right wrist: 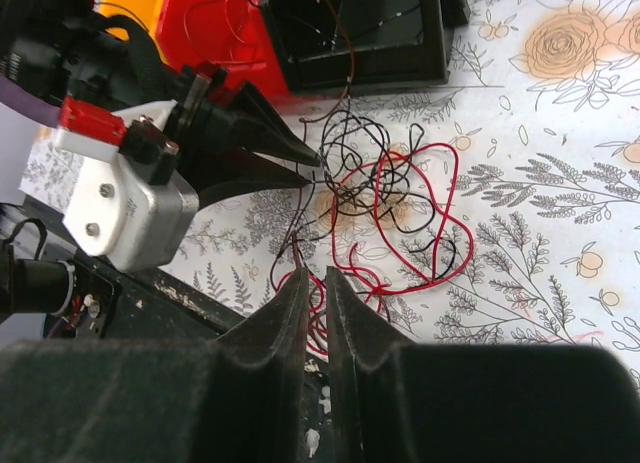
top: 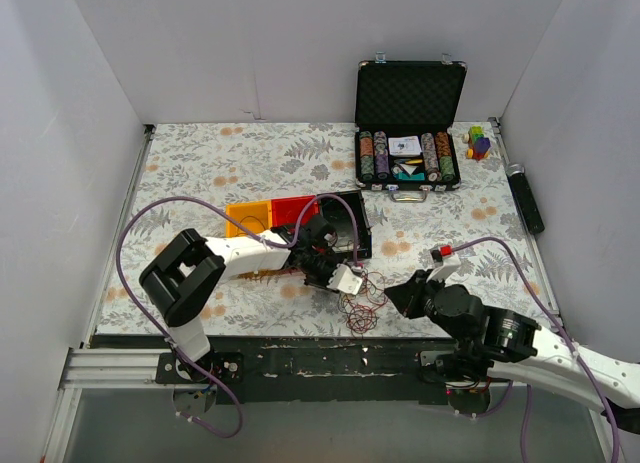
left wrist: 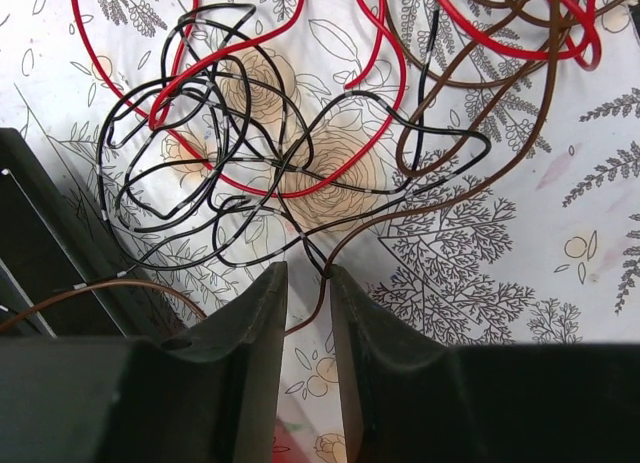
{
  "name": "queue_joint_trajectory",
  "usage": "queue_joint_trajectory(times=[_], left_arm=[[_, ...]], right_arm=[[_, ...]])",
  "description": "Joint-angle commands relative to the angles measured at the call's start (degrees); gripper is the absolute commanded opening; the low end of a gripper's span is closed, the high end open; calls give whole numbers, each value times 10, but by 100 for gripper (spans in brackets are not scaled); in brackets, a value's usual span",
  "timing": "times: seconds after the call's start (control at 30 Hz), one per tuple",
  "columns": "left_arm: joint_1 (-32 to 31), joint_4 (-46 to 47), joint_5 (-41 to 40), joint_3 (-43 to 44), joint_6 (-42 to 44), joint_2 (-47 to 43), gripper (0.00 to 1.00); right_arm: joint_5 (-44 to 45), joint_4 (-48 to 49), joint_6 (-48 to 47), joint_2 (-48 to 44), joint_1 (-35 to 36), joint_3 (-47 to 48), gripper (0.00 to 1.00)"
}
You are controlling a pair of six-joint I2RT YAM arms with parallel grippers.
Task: Untangle the cables
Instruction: Untie the cable.
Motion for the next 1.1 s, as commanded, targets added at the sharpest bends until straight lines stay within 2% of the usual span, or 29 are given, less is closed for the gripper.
queue_joint_trajectory(times=[0.0,0.17,0.23,0.33,0.57,0.73,0.8,0.87,0.9,0.93,1.0,1.07], left_arm=[[7,-94,-50,-35,24,22,24],[5,-99,-52,-67,33,-8,34],[6,-96,-60,-74,29,-13,42],[7,-88,-67,-78,27,-13,43],[3,-79,-53,-35,19,27,29],[1,-103,-57,-11,19,51,26],[2,-100,-58,-11,20,50,20],[2,-98,-58,-14,19,46,5],[2,-97,-58,-14,18,42,0],[2,-98,-58,-15,13,35,0],[1,-97,-56,-25,5,11,0],[-4,-83,-52,-39,-13,-28,0]], right_arm=[[25,-13,-9,-15,1,33,20],[28,1,-28,-2,1,30,21],[31,13,-29,10,0,27,22],[33,31,-29,28,1,17,23],[30,52,-31,46,1,21,23],[34,40,-31,31,1,28,23],[34,38,-27,25,1,26,23],[35,40,-25,22,0,22,23],[35,44,-26,22,0,19,23],[34,48,-28,25,1,16,24],[33,59,-32,37,1,10,28],[34,73,-33,59,1,6,46]])
